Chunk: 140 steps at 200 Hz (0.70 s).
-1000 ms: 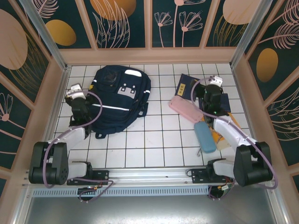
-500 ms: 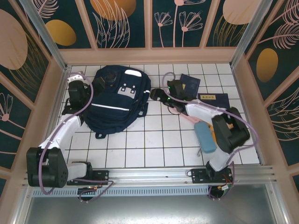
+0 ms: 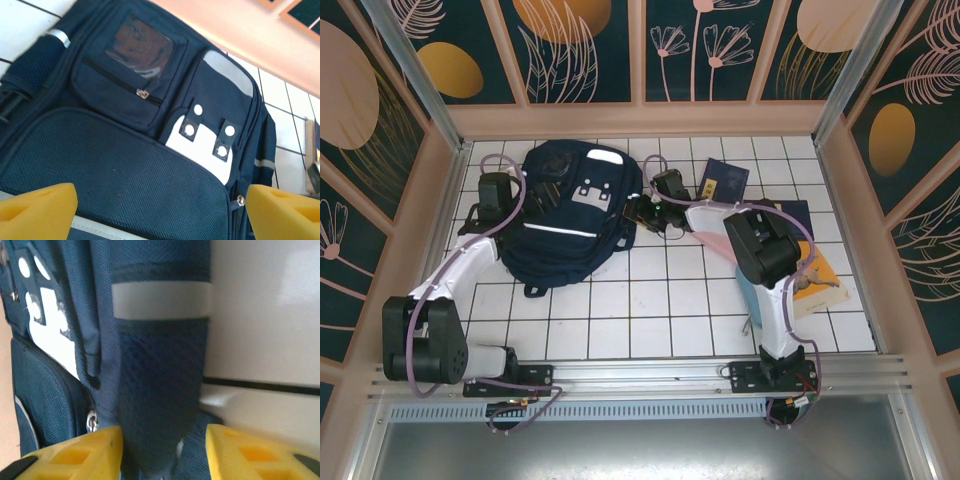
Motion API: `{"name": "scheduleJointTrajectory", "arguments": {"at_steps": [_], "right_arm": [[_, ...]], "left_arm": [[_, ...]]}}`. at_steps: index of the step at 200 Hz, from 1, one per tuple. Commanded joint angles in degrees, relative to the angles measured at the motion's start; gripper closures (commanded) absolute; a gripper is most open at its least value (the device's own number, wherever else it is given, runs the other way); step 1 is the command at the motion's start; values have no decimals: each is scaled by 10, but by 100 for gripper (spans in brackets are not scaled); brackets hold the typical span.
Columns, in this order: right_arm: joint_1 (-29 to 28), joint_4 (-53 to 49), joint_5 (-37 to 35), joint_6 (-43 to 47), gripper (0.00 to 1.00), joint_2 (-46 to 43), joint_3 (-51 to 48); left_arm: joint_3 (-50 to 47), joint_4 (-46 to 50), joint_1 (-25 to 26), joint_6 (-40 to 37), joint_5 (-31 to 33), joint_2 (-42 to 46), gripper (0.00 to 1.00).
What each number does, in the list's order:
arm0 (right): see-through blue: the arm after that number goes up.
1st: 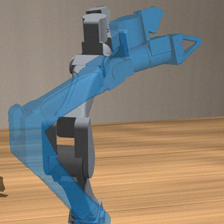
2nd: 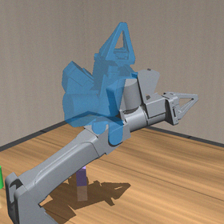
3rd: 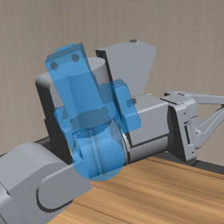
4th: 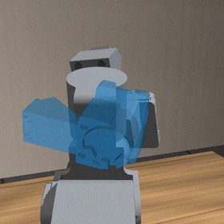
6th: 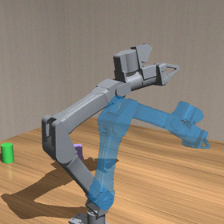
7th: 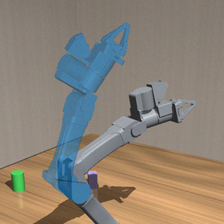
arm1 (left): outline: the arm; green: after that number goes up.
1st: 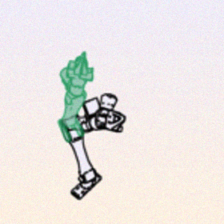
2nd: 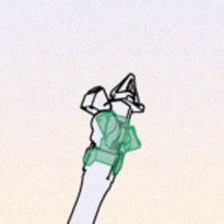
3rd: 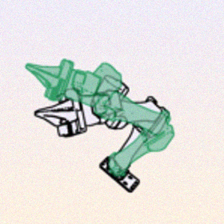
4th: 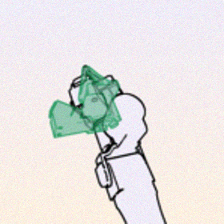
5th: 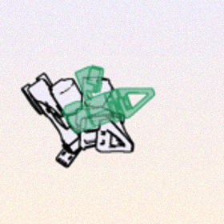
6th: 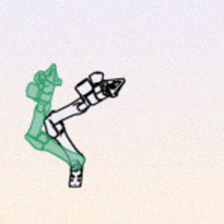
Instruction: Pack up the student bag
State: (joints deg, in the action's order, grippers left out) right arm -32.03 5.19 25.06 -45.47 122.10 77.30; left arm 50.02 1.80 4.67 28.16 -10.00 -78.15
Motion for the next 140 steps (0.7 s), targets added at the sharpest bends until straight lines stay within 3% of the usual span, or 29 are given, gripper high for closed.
{"name": "scheduleJointTrajectory", "arguments": {"at_steps": [1, 38, 52, 88, 140], "right_arm": [[-4, -27, 40, 14, 60, 21, 41], [2, -32, 42, 18, 88, 29, 38], [3, -28, 33, 21, 94, 16, 16], [28, -42, -3, 60, 95, -65, -76], [79, -64, -6, 104, 93, -122, -140]], "left_arm": [[36, 26, 22, -11, -2, -22, 12], [76, 49, 62, -16, 10, -62, 13], [81, 49, 74, -12, 7, -71, 14], [106, 105, 121, -48, -9, -91, 22], [162, 218, 240, -80, 79, -142, 28]]}}
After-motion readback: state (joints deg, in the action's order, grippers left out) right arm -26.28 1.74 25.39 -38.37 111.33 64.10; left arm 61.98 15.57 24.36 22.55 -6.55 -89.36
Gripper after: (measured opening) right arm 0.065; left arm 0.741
